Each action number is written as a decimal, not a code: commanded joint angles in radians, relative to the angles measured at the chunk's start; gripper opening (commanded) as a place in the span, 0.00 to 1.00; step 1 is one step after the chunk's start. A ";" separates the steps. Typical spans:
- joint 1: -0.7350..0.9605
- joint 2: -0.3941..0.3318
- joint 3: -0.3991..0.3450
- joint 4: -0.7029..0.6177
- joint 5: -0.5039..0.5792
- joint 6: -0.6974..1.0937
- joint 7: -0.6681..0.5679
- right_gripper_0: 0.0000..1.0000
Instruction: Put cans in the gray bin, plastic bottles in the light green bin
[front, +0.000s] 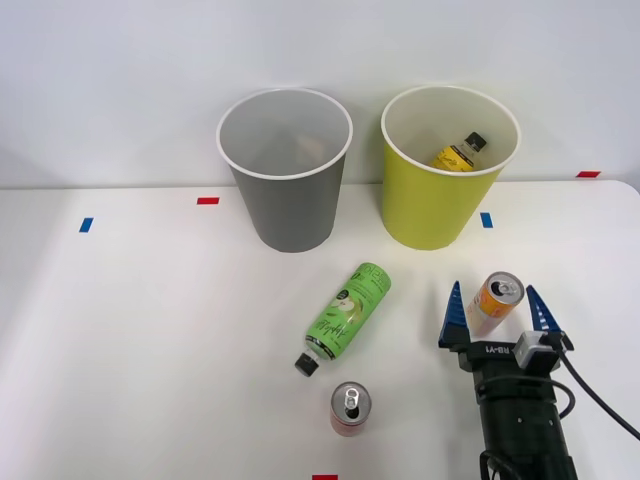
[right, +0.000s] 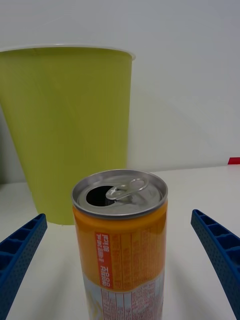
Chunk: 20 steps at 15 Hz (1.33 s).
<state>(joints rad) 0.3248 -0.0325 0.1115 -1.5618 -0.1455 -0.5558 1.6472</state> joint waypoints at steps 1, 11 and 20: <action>-0.018 -0.007 -0.003 0.000 0.000 0.020 0.002 1.00; -0.023 -0.007 -0.010 -0.003 0.044 0.020 0.003 0.00; 0.086 -0.089 0.045 -0.133 0.072 -0.019 -0.017 0.00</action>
<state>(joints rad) 0.3622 -0.0864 0.1282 -1.6410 -0.0734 -0.5732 1.6389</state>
